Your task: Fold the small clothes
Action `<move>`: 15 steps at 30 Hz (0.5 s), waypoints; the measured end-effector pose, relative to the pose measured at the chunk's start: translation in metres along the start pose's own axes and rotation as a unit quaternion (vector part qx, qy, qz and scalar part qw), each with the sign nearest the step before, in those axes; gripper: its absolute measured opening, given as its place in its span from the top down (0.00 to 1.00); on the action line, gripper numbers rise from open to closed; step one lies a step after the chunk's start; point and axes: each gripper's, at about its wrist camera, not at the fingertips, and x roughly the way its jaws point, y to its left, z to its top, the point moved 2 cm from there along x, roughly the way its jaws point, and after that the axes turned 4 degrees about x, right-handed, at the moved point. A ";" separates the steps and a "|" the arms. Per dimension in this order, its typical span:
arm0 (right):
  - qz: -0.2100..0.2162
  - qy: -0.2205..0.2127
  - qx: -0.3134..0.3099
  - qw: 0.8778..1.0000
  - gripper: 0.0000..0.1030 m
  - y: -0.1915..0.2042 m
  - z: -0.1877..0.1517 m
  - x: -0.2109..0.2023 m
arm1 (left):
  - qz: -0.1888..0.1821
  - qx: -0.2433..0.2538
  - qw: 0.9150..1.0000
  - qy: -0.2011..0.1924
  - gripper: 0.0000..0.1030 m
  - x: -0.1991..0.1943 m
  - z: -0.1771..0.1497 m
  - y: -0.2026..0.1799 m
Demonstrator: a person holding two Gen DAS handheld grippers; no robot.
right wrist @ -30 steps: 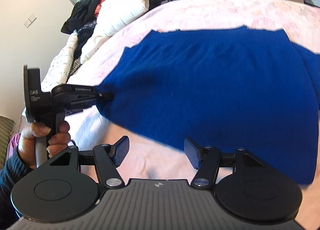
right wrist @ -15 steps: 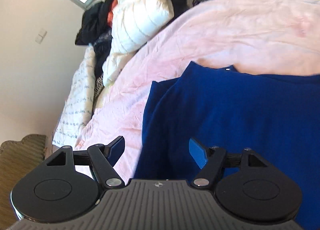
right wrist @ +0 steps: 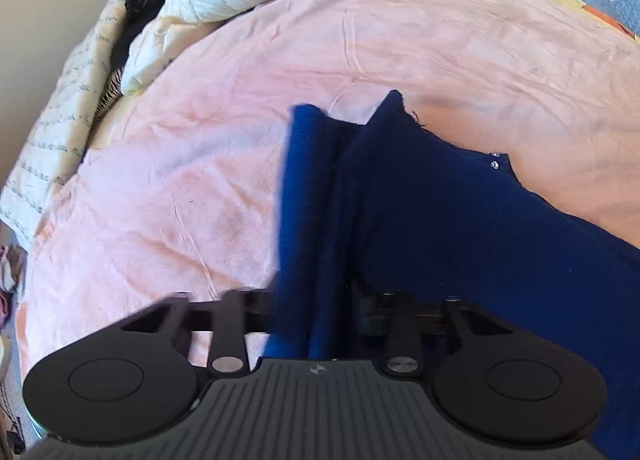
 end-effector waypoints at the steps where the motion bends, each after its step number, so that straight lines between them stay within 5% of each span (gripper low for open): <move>1: 0.010 -0.005 0.003 1.000 0.85 -0.005 -0.002 -0.004 | -0.001 0.002 1.000 -0.002 0.91 0.001 0.000 0.001; 15: 0.014 -0.085 0.015 0.996 0.86 -0.094 -0.036 -0.108 | -0.081 0.023 0.995 -0.047 0.91 -0.016 0.046 -0.061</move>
